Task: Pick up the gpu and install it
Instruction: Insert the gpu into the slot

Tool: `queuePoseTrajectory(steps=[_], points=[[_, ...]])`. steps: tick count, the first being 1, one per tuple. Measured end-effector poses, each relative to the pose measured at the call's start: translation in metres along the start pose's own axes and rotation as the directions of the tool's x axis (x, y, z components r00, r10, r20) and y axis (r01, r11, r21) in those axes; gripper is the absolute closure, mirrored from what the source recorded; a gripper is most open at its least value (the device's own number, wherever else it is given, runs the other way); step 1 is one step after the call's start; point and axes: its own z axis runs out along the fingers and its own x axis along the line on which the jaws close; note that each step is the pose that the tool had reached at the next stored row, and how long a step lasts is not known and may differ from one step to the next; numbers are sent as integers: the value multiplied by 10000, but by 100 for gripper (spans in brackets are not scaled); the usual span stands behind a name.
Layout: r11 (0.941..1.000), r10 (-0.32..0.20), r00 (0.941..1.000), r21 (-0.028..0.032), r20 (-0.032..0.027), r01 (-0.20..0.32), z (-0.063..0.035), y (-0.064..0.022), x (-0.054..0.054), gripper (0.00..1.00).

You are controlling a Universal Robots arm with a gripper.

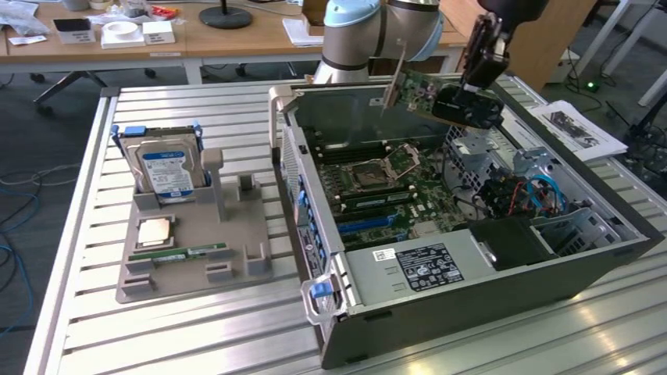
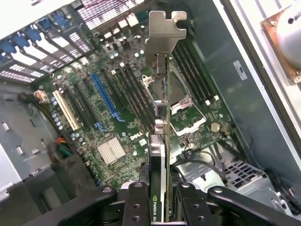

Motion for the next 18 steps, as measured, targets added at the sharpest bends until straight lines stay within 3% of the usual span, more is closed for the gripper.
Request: queuePoseTrajectory(steps=[8, 10, 18], points=[[9942, -1073, 9942, -28, -52, 1073, 12, -1, 0, 73], [9872, -1597, 9871, -44, -77, 1597, 18, -1, 0, 73], [9654, -2609, 9653, -78, -122, 2608, 28, -1, 1, 73]])
